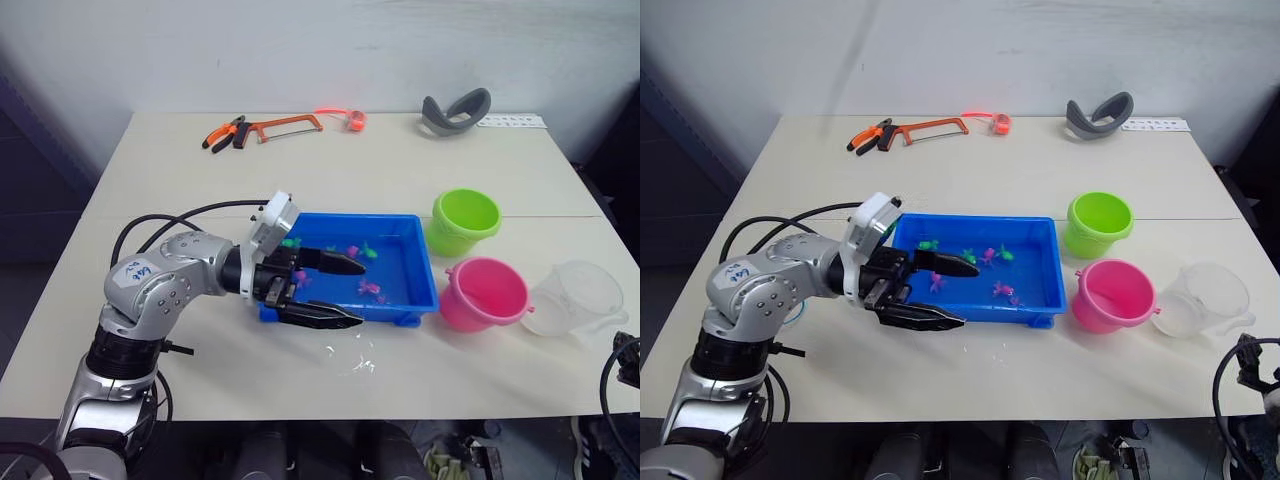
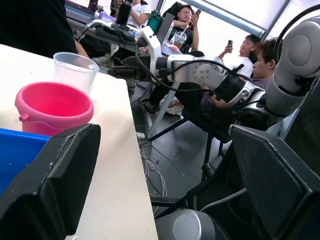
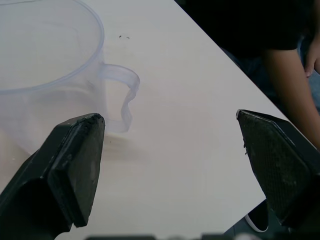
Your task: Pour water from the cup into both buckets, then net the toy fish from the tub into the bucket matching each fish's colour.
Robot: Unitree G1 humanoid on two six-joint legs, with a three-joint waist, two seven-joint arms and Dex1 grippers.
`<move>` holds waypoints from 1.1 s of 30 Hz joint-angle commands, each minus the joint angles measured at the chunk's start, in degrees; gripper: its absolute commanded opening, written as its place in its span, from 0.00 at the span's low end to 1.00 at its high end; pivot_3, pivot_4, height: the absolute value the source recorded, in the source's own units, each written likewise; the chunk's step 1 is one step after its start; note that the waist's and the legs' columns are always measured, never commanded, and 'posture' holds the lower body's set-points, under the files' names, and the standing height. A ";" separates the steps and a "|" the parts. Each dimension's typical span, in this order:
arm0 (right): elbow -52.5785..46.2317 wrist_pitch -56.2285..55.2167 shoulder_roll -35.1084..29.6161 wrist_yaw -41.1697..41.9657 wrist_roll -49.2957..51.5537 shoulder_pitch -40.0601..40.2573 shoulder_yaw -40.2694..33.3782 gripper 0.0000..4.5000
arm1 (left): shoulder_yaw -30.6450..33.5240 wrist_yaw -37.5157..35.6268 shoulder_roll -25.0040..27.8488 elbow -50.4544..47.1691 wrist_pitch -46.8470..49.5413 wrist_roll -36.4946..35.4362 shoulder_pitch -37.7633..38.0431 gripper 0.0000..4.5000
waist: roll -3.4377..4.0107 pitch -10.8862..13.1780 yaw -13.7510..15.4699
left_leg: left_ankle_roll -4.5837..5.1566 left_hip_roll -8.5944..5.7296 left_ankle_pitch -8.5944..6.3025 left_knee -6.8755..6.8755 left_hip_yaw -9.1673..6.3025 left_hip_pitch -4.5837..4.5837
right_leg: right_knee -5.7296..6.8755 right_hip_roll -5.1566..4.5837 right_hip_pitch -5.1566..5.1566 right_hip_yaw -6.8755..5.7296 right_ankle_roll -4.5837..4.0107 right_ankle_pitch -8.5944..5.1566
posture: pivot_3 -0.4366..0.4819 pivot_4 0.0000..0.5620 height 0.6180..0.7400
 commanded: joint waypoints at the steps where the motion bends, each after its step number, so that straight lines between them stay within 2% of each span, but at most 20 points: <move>1: 1.72 -2.49 0.12 -0.82 -2.11 -1.71 0.63 1.00 | 0.78 0.54 0.90 -1.96 0.87 -0.82 -0.74 0.99 | 0.02 0.00 0.00 | 0.00 0.00 0.00 0.00 0.00 0.00 | 0.00 0.00 0.00 0.00 0.00 0.00 | 0.48 0.27 1.00; 28: 17.54 -15.26 1.36 -2.65 -8.72 -13.96 5.52 1.00 | 2.58 4.05 2.47 -5.41 5.42 -4.51 -2.03 0.99 | 0.16 0.00 -0.44 | -0.07 0.00 0.07 0.01 0.02 0.04 | 0.10 0.03 0.00 0.04 0.01 0.00 | 0.48 0.27 1.00; 31: 18.81 -16.77 1.49 -2.28 -8.76 -14.74 5.79 0.82 | 2.67 4.23 2.66 -5.34 5.34 -4.69 -2.16 1.00 | 0.16 0.00 -0.54 | -0.08 0.00 0.08 0.01 0.02 0.05 | 0.11 0.04 0.00 0.04 0.01 0.00 | 0.48 0.27 1.00; 32: 19.21 -17.25 1.51 -2.16 -8.81 -15.01 5.93 0.71 | 2.69 4.25 2.74 -5.26 5.28 -4.66 -2.22 1.00 | 0.17 0.01 -0.54 | -0.08 0.00 0.08 0.01 0.02 0.05 | 0.11 0.04 0.00 0.04 0.01 0.00 | 0.48 0.27 1.00; 33: 19.74 -17.89 1.47 -2.12 -9.02 -15.28 6.09 0.71 | 2.72 4.28 2.80 -5.21 5.27 -4.66 -2.28 1.00 | 0.17 0.00 -0.57 | -0.09 0.00 0.08 0.01 0.02 0.05 | 0.11 0.04 0.00 0.04 0.01 0.00 | 0.48 0.27 1.00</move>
